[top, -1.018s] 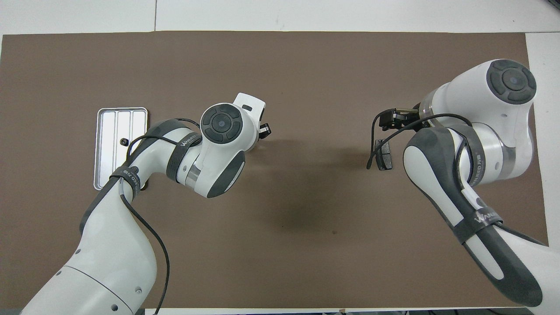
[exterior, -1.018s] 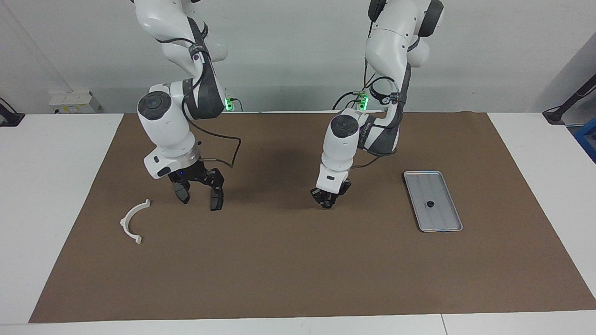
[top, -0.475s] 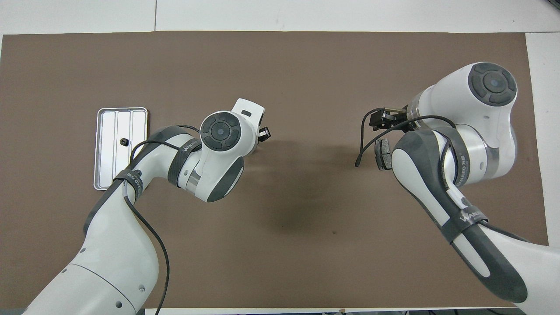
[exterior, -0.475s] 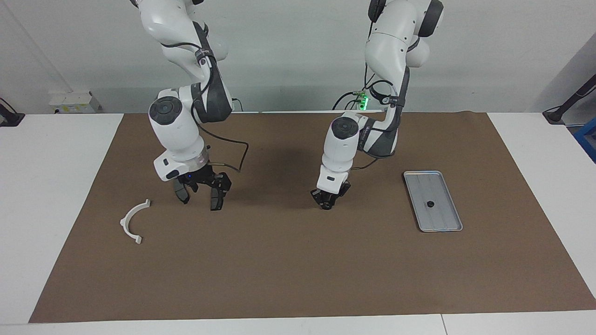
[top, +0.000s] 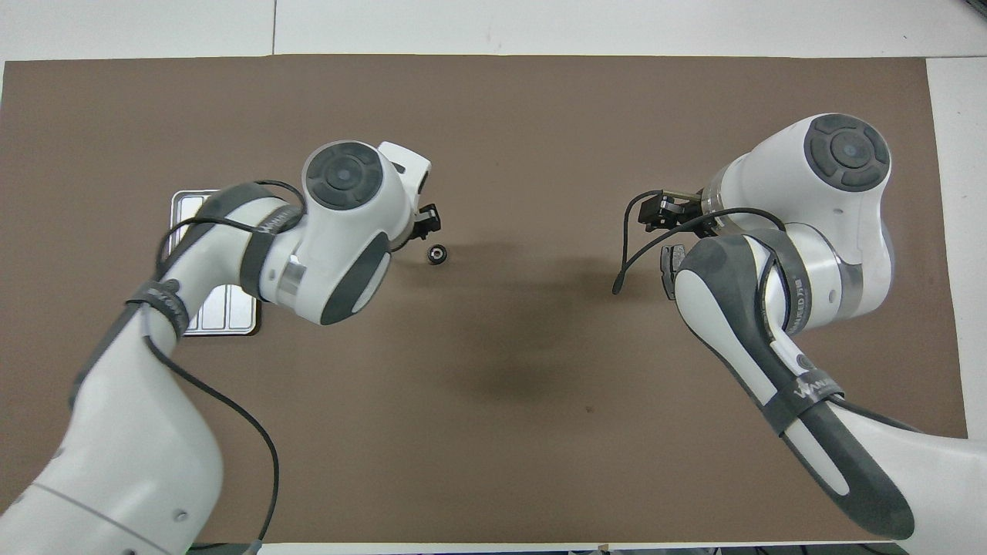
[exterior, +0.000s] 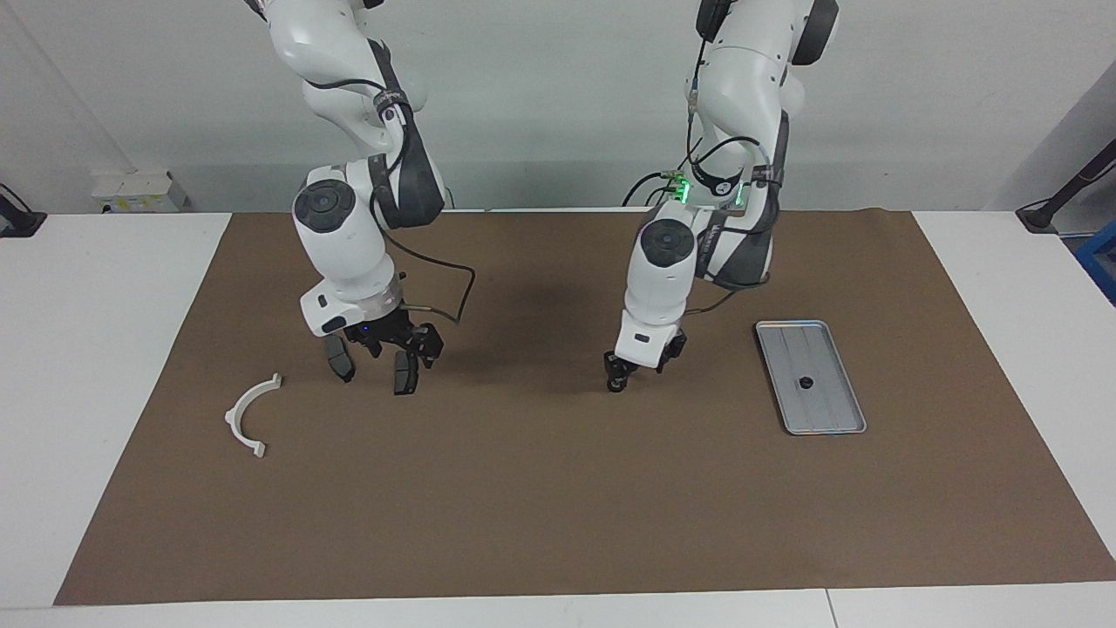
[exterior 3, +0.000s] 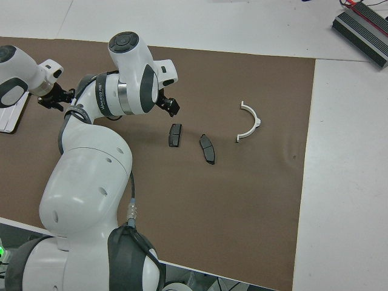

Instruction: Place bearing gear from tray to pile

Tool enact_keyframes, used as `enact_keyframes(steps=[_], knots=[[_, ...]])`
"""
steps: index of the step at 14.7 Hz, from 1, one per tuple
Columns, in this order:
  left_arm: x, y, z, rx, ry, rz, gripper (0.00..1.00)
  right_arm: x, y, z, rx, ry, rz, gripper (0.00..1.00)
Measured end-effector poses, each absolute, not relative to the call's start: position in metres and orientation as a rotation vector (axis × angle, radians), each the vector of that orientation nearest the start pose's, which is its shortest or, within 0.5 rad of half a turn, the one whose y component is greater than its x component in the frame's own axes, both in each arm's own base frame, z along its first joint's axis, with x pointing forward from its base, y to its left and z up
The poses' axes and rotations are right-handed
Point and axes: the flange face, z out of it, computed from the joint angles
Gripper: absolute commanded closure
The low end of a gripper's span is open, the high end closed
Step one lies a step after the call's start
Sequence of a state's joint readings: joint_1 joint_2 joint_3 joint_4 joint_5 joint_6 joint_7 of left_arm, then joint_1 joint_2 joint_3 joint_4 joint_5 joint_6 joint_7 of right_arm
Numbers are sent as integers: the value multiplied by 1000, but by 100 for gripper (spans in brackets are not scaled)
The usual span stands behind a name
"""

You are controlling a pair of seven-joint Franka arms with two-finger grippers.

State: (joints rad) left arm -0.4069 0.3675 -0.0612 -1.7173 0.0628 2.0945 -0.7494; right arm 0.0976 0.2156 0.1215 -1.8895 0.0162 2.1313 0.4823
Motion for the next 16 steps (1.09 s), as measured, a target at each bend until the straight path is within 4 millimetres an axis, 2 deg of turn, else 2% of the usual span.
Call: enact_keyframes(steps=[2,3,4,5,7,9,10,11,14,16], knots=[[599,-220,436,-3102,-330,-44,0,592,154,394,-3066,425,-12,0],[603,-181,458,-3104,-300,-51,0,588,172,392,-3061,451,-9,0],[607,-144,471,-3106,-279,-64,0,584,192,391,-3056,478,-18,0],[612,-108,474,-3107,-255,-69,0,579,213,391,-3049,500,-32,0],[621,-39,466,-3107,-205,-69,1,573,252,390,-3032,539,-51,0],[623,9,448,-3108,-201,-122,2,572,281,393,-3010,584,-63,0],[622,19,436,-3109,-202,-149,1,573,294,394,-2997,609,-67,0],[619,18,421,-3111,-195,-158,1,574,308,394,-2989,632,-65,0],[617,0,385,-3123,-155,-145,3,577,362,383,-3046,666,-73,0],[613,-5,360,-3126,-146,-135,5,577,403,365,-3067,708,-86,0]])
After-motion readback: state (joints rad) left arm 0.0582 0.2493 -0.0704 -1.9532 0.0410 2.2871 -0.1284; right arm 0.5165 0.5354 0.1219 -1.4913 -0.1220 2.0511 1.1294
